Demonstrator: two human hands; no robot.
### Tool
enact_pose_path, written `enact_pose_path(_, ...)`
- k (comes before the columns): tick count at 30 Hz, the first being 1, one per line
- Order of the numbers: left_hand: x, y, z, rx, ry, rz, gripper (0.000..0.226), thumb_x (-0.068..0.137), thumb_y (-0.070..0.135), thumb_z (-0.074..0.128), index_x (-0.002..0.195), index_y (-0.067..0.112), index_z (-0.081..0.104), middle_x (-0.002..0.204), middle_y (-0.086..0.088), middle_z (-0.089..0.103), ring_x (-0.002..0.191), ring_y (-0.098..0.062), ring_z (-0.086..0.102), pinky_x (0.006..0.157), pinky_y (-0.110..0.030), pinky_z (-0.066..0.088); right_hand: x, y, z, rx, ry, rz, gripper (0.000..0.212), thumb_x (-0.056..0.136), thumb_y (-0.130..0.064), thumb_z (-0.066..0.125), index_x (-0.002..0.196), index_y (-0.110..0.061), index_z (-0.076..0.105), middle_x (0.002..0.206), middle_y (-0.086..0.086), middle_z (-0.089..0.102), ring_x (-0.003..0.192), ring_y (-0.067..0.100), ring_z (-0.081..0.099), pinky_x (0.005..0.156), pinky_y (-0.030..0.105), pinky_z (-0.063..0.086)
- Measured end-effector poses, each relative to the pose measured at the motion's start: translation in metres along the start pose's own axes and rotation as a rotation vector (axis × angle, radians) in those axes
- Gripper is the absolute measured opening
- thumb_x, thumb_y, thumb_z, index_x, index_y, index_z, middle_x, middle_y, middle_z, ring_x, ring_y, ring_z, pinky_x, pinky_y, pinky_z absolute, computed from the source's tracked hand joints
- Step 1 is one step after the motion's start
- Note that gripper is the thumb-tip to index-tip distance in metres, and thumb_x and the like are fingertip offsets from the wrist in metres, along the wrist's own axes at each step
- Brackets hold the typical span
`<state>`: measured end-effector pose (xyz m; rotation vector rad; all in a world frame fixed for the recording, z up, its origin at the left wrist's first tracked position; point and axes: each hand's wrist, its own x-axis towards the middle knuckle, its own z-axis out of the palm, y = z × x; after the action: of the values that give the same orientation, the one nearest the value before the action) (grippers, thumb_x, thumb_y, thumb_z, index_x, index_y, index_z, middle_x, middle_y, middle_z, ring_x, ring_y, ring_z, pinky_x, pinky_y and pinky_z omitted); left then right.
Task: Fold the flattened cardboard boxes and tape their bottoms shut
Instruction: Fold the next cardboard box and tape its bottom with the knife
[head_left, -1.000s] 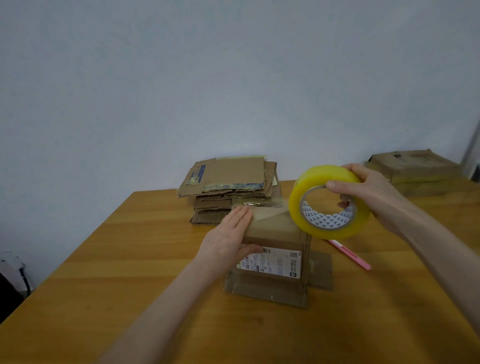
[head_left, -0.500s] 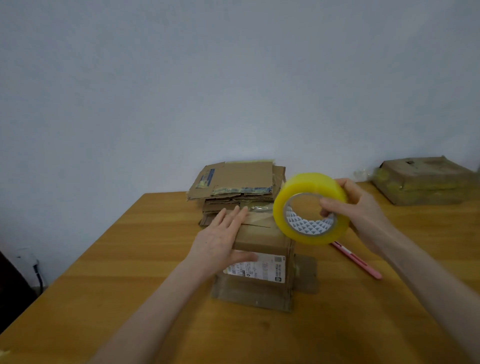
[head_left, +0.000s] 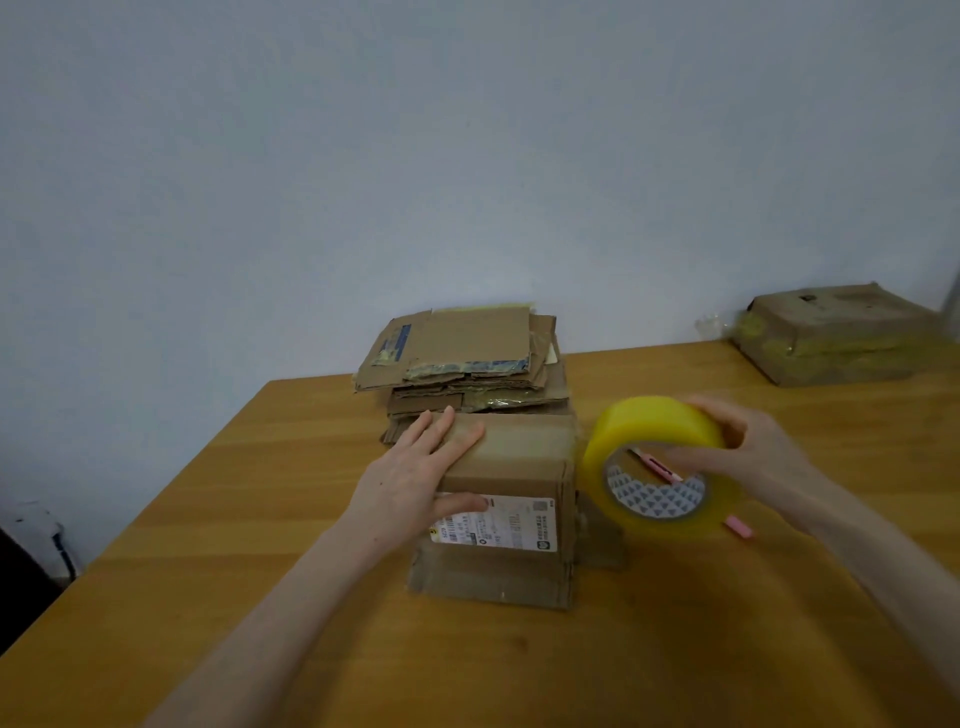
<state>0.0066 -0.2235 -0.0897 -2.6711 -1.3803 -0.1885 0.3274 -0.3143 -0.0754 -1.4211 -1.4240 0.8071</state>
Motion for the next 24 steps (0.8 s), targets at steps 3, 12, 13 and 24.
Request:
enact_pose_path(3, -0.002, 0.003, -0.002, -0.007, -0.025, -0.011, 0.108, 0.051, 0.095, -0.007, 0.146, 0.046, 0.003, 0.159, 0.003, 0.002, 0.147, -0.019, 0.002, 0.116, -0.038, 0.02, 0.006, 0.008, 0.006, -0.043, -0.035, 0.052, 0.052, 0.074, -0.021, 0.076, 0.118, -0.033, 0.052, 0.102, -0.01, 0.063, 0.089, 0.006, 0.06, 0.062, 0.018, 0.046)
enact_pose_path(12, 0.009, 0.015, -0.013, -0.228, 0.105, -0.25, 0.09, 0.076, 0.081, 0.004, 0.142, 0.029, 0.036, 0.151, 0.006, 0.033, 0.137, -0.012, 0.032, 0.105, -0.04, 0.04, 0.009, 0.024, 0.022, -0.153, 0.011, 0.082, 0.08, 0.074, -0.022, 0.079, 0.142, -0.018, 0.037, 0.132, 0.004, 0.045, 0.115, 0.021, 0.047, 0.081, 0.03, 0.045)
enact_pose_path(13, 0.011, 0.015, -0.015, -0.204, 0.1, -0.286, 0.081, 0.081, 0.074, 0.01, 0.143, 0.028, 0.036, 0.151, 0.005, 0.034, 0.137, -0.012, 0.033, 0.105, -0.041, 0.041, 0.008, 0.023, 0.025, -0.155, 0.011, 0.076, 0.08, 0.074, -0.022, 0.078, 0.142, -0.017, 0.036, 0.131, 0.004, 0.045, 0.114, 0.022, 0.049, 0.082, 0.031, 0.047)
enact_pose_path(24, 0.022, 0.077, -0.005, 0.092, -0.006, 0.033, 0.066, 0.096, 0.052, 0.034, 0.15, 0.036, 0.0, 0.159, 0.011, -0.001, 0.147, -0.012, 0.001, 0.117, -0.05, 0.009, -0.002, 0.019, 0.033, 0.083, -0.083, 0.06, 0.063, 0.067, -0.035, 0.076, 0.123, -0.031, 0.048, 0.113, -0.002, 0.059, 0.095, 0.013, 0.061, 0.071, 0.024, 0.053)
